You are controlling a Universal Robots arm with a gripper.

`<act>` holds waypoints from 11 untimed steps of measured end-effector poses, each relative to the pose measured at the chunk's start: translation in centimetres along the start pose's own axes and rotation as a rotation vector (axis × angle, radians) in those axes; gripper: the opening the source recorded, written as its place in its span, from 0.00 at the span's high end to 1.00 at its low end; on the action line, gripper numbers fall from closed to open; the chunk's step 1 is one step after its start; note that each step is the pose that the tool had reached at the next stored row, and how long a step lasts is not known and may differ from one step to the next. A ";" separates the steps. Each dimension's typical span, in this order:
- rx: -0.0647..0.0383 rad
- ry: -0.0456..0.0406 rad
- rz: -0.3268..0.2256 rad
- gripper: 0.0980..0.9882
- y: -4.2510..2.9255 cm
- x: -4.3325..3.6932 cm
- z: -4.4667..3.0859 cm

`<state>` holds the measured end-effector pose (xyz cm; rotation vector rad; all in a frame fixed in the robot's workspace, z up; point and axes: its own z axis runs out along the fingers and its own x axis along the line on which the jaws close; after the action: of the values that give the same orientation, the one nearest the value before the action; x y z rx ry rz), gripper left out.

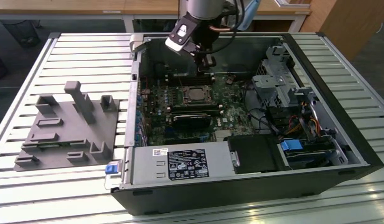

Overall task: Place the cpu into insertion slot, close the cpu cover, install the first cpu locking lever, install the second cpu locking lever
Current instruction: 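Install the first cpu locking lever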

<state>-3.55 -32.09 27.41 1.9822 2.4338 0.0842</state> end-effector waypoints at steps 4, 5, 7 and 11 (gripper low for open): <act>0.001 0.0020 -0.045 0.99 0.00 0.00 0.00; 0.002 0.0025 -0.057 0.99 0.00 0.00 0.00; 0.003 0.0035 -0.081 0.99 0.00 0.00 0.00; 0.004 0.0052 -0.122 0.99 0.00 0.00 0.00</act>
<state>-3.55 -32.09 27.40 1.8324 2.5525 0.0844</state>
